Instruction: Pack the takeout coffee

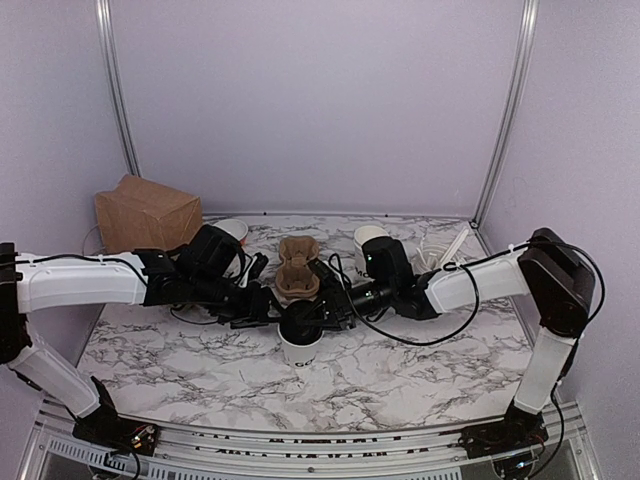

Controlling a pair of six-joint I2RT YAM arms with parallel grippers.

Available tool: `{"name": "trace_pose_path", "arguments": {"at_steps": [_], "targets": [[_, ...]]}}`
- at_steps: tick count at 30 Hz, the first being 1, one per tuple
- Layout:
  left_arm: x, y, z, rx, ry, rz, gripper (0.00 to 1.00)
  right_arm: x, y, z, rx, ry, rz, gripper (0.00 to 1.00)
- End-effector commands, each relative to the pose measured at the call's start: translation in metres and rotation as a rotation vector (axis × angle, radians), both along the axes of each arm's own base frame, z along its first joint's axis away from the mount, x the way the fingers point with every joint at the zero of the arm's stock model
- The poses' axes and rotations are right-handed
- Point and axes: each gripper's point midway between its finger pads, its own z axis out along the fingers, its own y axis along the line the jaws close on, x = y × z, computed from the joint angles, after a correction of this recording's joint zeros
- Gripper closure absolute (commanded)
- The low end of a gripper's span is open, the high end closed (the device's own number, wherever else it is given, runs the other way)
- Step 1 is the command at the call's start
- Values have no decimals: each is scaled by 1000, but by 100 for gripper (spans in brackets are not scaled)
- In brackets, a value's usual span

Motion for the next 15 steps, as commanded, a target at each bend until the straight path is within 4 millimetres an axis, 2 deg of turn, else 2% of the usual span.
{"name": "trace_pose_path", "arguments": {"at_steps": [1, 15], "targets": [[4, -8, 5, -9, -29, -8, 45, 9, -1, 7, -16, -34, -24, 80], [3, -13, 0, 8, -33, -17, 41, 15, 0, 14, -53, -72, -35, 75]]}}
